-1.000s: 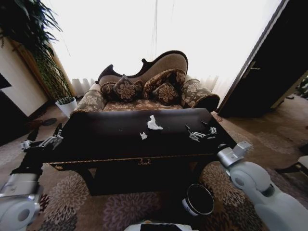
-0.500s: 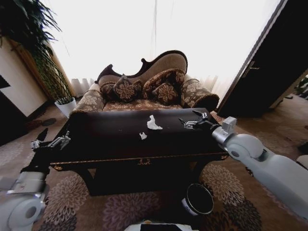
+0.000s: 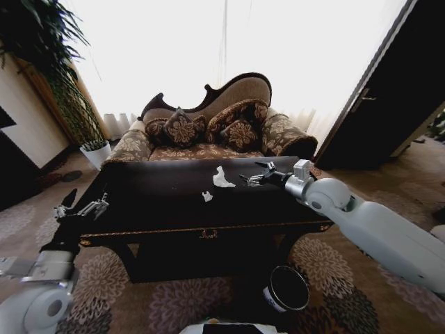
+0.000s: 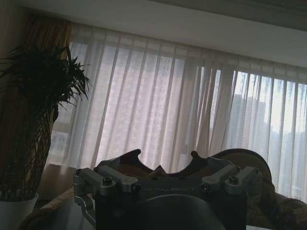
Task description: Move to the front of the table and place the trash on the table into the trash bin.
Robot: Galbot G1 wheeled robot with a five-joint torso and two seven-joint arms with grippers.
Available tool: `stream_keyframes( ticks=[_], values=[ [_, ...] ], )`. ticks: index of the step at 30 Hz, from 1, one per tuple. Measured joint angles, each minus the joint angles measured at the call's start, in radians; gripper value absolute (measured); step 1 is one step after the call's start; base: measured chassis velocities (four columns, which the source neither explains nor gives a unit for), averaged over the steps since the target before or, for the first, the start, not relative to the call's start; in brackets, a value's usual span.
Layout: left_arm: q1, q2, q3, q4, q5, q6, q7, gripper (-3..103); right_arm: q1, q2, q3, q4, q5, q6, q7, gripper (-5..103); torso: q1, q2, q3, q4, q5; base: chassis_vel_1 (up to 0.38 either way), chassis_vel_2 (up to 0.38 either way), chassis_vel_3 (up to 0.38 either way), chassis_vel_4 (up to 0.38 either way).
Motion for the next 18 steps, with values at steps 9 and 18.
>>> stream_keyframes(
  ticks=[9,18],
  values=[
    [-0.01,-0.006,-0.005,0.017,0.0,-0.006,0.0,100,0.22,0.107,-0.206,-0.062,0.051,-0.12,0.019,100,0.0,0.0,0.0,0.0001,-0.0002,0.0,0.0,0.0,0.0],
    [-0.027,-0.006,0.001,0.037,0.0,-0.008,0.0,100,0.269,0.185,-0.304,-0.128,0.021,-0.134,0.02,100,0.0,0.0,0.0,0.0001,-0.0001,0.0,0.0,0.0,0.0]
  ],
)
